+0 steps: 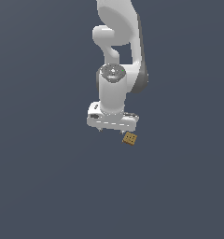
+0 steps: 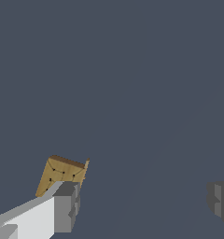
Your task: Pick up the object and move it to a goal position.
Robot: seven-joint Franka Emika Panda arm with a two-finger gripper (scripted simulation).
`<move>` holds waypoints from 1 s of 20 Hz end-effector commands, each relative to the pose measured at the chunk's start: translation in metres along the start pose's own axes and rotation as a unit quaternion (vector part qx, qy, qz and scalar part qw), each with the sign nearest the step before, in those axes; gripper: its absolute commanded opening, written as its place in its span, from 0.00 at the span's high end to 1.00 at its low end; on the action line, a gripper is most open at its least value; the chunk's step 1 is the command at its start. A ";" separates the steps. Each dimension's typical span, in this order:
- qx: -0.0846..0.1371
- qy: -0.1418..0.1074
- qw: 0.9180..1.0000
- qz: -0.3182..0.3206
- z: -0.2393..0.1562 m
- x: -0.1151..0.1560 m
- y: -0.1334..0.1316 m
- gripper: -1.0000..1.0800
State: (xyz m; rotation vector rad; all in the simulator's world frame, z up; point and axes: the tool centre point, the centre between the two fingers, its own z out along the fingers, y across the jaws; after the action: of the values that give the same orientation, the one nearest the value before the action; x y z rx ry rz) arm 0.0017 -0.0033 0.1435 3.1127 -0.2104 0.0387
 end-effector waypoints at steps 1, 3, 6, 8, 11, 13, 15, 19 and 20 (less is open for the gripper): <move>0.002 -0.002 1.000 0.018 0.010 -0.004 -0.013 0.04; 0.003 -0.003 0.999 0.035 0.019 -0.008 -0.024 0.04; 0.005 -0.006 0.998 0.062 0.033 -0.016 -0.041 0.04; 0.006 -0.007 0.997 0.079 0.042 -0.021 -0.052 0.04; 0.007 -0.009 0.995 0.102 0.054 -0.028 -0.066 0.04; 0.007 -0.011 0.993 0.115 0.060 -0.032 -0.074 0.04; 0.007 -0.012 0.992 0.126 0.066 -0.036 -0.080 0.04; 0.008 -0.013 0.990 0.142 0.074 -0.042 -0.090 0.04; 0.008 -0.014 0.989 0.145 0.075 -0.043 -0.092 0.04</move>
State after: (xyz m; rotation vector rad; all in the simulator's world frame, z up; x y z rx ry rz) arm -0.0254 0.0885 0.0678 3.0738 -0.6446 0.0029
